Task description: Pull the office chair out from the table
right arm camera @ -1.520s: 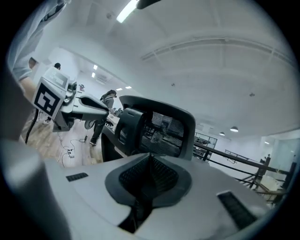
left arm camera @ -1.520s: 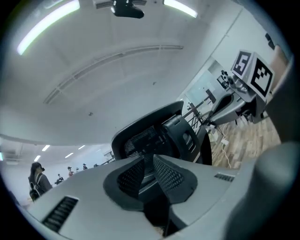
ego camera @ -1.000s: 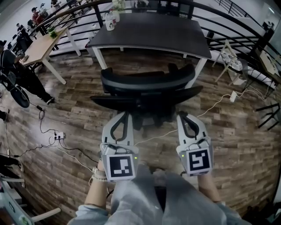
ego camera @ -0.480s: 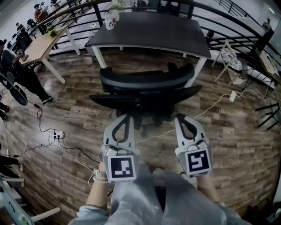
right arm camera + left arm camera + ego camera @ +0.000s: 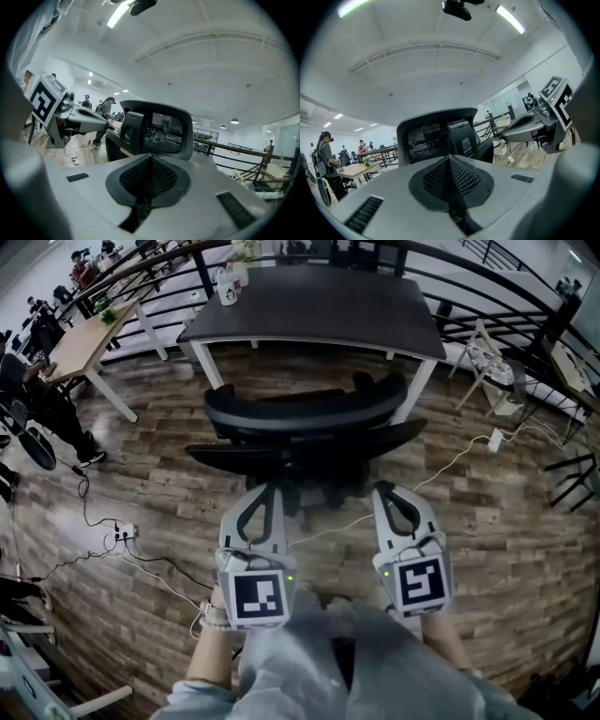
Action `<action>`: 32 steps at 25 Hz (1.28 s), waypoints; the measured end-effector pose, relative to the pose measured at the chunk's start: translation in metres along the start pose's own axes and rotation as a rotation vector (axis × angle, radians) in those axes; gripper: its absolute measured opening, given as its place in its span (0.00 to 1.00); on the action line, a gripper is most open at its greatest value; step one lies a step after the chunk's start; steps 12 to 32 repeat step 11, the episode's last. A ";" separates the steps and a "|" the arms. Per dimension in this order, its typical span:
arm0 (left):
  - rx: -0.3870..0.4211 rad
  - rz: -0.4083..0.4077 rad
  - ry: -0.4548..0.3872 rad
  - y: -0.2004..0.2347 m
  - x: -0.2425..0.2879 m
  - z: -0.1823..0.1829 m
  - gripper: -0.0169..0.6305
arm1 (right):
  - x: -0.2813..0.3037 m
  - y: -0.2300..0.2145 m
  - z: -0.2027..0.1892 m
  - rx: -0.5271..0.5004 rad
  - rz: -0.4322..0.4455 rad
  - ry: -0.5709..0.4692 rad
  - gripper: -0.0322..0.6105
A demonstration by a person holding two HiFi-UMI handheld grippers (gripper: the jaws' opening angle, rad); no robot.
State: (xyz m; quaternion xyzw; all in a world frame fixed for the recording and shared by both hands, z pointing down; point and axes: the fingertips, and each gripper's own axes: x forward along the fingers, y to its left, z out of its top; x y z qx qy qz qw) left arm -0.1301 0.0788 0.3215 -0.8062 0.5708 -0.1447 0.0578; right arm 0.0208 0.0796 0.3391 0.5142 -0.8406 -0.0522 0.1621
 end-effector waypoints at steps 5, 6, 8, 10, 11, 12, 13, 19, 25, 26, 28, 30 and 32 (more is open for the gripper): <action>0.001 0.002 0.003 0.000 0.002 0.000 0.04 | 0.001 -0.001 -0.002 -0.001 -0.002 0.005 0.05; 0.001 0.003 0.004 0.001 0.002 0.000 0.03 | 0.002 -0.001 -0.001 -0.001 -0.001 0.004 0.05; 0.003 0.005 0.004 0.001 0.003 0.000 0.03 | 0.002 -0.001 0.000 -0.005 0.001 0.002 0.05; 0.006 0.006 0.004 0.002 0.003 0.000 0.03 | 0.003 0.000 0.000 -0.009 0.003 0.002 0.05; 0.007 0.006 0.004 0.003 0.004 0.000 0.03 | 0.003 0.000 0.001 -0.011 0.004 0.002 0.05; 0.007 0.006 0.004 0.003 0.004 0.000 0.03 | 0.003 0.000 0.001 -0.011 0.004 0.002 0.05; 0.007 0.006 0.004 0.003 0.004 0.000 0.03 | 0.003 0.000 0.001 -0.011 0.004 0.002 0.05; 0.007 0.006 0.004 0.003 0.004 0.000 0.03 | 0.003 0.000 0.001 -0.011 0.004 0.002 0.05; 0.007 0.006 0.004 0.003 0.004 0.000 0.03 | 0.003 0.000 0.001 -0.011 0.004 0.002 0.05; 0.007 0.006 0.004 0.003 0.004 0.000 0.03 | 0.003 0.000 0.001 -0.011 0.004 0.002 0.05; 0.007 0.006 0.004 0.003 0.004 0.000 0.03 | 0.003 0.000 0.001 -0.011 0.004 0.002 0.05; 0.007 0.006 0.004 0.003 0.004 0.000 0.03 | 0.003 0.000 0.001 -0.011 0.004 0.002 0.05; 0.007 0.006 0.004 0.003 0.004 0.000 0.03 | 0.003 0.000 0.001 -0.011 0.004 0.002 0.05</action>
